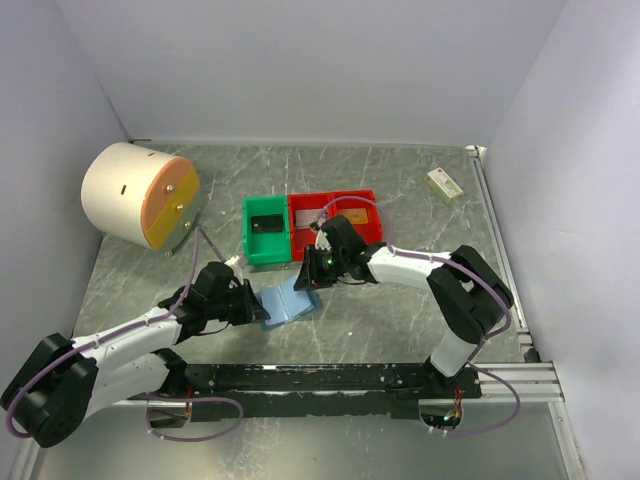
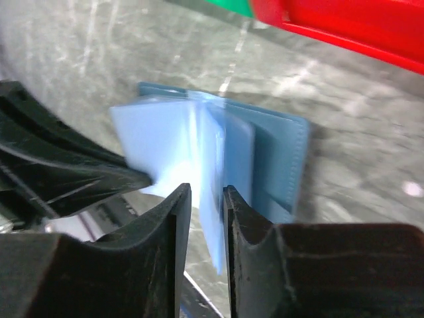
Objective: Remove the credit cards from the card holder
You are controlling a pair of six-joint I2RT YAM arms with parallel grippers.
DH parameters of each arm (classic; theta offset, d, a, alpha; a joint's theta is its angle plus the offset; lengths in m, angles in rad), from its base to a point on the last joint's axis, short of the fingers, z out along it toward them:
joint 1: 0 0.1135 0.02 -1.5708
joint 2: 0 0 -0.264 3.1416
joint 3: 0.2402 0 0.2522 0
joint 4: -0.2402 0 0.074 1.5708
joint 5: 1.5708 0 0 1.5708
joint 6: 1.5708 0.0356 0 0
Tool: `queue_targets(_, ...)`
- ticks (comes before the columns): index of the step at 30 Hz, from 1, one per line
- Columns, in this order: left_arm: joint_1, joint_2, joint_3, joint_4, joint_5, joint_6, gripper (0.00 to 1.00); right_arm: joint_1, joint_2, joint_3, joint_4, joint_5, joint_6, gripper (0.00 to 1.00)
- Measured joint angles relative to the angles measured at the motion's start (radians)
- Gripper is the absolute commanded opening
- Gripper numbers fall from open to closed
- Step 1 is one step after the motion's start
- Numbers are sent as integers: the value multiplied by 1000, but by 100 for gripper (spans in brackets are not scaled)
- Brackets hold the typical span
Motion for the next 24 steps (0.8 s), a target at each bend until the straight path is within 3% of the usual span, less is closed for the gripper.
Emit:
queue_targets(8, 0, -12, 0, 1, 0, 0, 13, -4, -31, 5, -148, 144, -75, 35)
queue_targets(24, 0, 23, 0, 2, 0, 6, 11, -13, 19, -45, -44, 51, -34, 33)
